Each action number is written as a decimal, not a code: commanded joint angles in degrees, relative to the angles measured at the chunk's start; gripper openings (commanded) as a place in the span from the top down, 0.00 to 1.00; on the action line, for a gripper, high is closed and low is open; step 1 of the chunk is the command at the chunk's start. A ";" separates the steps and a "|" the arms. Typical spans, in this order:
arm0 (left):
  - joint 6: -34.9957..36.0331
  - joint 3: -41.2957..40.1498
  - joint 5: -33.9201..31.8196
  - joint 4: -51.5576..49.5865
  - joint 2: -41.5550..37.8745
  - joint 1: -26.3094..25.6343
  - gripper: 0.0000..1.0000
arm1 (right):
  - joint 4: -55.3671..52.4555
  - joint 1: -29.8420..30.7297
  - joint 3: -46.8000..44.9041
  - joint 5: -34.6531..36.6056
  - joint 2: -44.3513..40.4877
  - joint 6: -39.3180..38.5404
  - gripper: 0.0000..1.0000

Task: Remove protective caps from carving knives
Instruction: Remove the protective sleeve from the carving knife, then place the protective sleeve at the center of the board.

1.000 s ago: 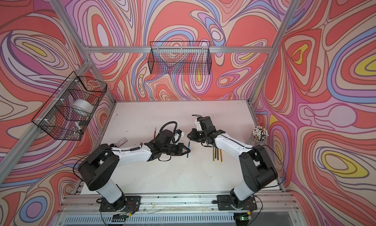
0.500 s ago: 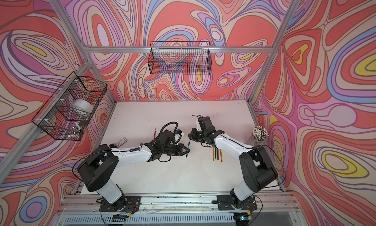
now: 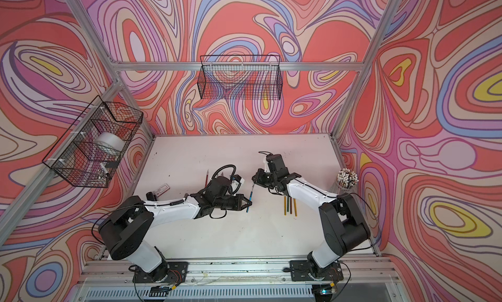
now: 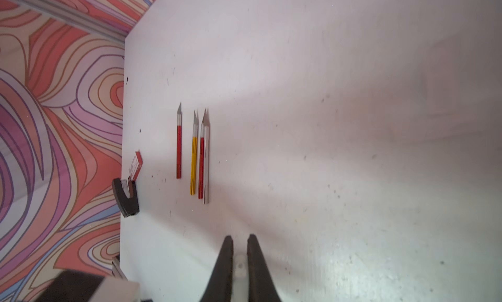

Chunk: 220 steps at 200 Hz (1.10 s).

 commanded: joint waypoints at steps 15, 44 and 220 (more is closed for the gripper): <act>1.04 -1.03 2.31 -2.03 -1.04 -1.01 1.00 | 4.69 -2.29 2.53 2.07 1.34 -0.92 0.96; 0.78 -1.18 1.58 -2.27 -1.29 -0.99 1.00 | 2.59 -2.94 4.27 2.41 2.82 -2.88 0.95; 3.10 -0.31 -6.41 -10.67 -5.39 -1.01 1.00 | -18.44 -3.18 21.49 16.41 22.96 -17.66 0.85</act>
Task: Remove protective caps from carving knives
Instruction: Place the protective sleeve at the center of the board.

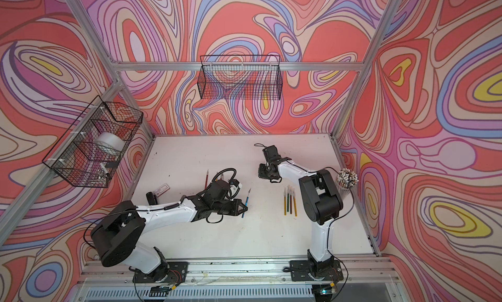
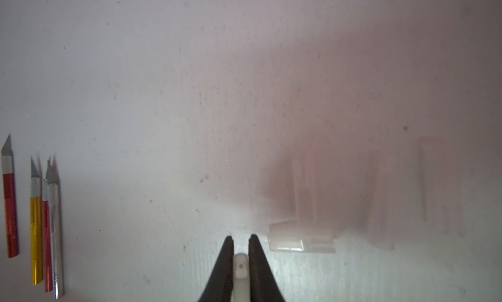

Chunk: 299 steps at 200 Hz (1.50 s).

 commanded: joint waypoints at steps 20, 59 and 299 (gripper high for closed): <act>1.31 0.54 -1.36 -2.49 -1.43 -0.01 1.00 | -1.50 -0.20 2.34 3.28 2.68 -1.46 0.85; 1.51 0.81 -1.48 -2.67 -1.30 0.01 1.00 | -1.53 -0.23 3.39 3.48 3.91 -1.58 0.85; 3.69 15.12 -15.32 -21.42 7.40 1.96 1.00 | 2.62 -0.10 -14.25 -11.34 -22.75 -3.22 0.70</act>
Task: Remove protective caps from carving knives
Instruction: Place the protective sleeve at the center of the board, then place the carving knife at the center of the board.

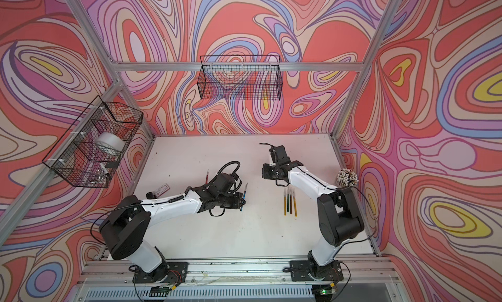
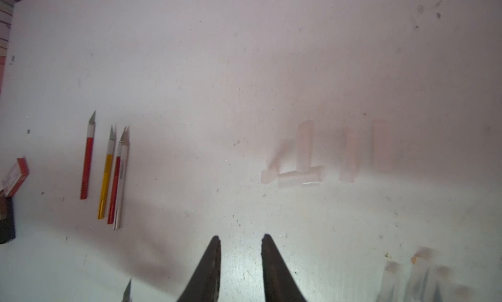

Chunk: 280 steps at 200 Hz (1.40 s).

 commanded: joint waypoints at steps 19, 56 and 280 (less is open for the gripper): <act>3.06 7.56 -8.30 -12.38 4.37 1.21 1.00 | 3.52 -0.10 -6.47 -9.90 -7.62 -0.36 0.66; 3.58 13.16 -12.69 -18.11 8.84 2.99 1.00 | 3.91 -0.10 -10.35 -11.55 -11.81 0.38 0.62; 6.30 18.52 -16.02 -20.79 16.37 8.92 0.83 | 21.91 1.41 -11.88 -18.47 -1.76 14.81 0.73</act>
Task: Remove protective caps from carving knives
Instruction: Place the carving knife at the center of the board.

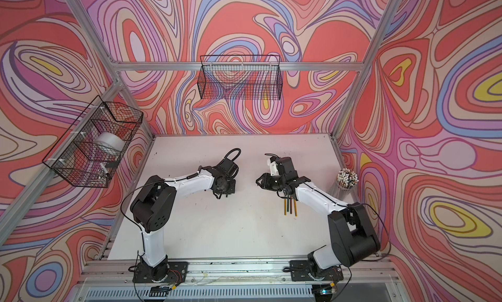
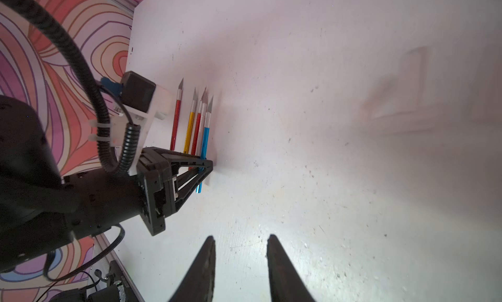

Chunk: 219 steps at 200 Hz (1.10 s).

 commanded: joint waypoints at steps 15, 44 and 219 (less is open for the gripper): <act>0.42 -2.11 1.59 0.26 -1.97 0.56 0.84 | 9.14 1.85 4.98 -3.77 8.98 6.92 0.73; 0.58 -3.99 2.66 1.62 -3.37 1.15 0.84 | 11.85 4.32 9.62 -5.42 16.52 8.56 0.75; 0.92 -6.89 8.36 5.86 -5.77 4.06 0.80 | 19.36 10.32 20.72 -10.24 34.77 15.96 0.97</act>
